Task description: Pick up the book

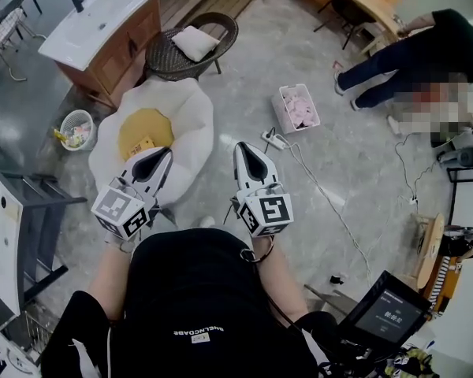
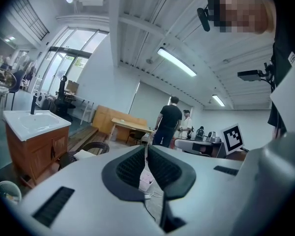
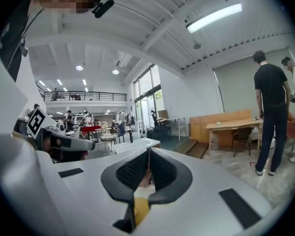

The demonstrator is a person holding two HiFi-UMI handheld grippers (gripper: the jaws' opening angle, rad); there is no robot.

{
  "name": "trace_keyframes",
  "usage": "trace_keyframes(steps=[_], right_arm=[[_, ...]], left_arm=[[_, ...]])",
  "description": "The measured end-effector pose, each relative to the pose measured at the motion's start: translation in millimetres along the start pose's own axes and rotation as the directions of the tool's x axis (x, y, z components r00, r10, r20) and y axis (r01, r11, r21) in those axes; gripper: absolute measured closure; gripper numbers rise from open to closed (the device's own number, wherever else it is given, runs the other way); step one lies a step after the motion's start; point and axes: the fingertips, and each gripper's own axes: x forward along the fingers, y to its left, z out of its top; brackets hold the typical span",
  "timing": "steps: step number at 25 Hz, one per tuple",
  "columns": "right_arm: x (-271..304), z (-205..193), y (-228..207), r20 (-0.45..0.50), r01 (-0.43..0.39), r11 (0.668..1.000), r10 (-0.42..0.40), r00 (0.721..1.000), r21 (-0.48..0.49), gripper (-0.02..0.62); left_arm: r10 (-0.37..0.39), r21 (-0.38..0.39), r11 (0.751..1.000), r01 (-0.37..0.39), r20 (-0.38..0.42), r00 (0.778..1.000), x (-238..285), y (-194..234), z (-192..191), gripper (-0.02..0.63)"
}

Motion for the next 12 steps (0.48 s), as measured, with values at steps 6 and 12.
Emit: trace_keyframes(steps=[6,12], right_arm=[[42.4,7.4,13.6,-0.011,0.049,0.999,-0.049,0.999,0.002,0.566],[83.8,9.0,33.2,-0.022,0.082,0.997,-0.082,0.996,-0.003,0.566]], left_arm=[[-0.042,-0.009,0.999,0.042,-0.013,0.999,2.2,52.0,18.2,0.591],[-0.073,-0.033,0.997,0.073,-0.019,0.997,-4.1,104.8,25.1,0.591]])
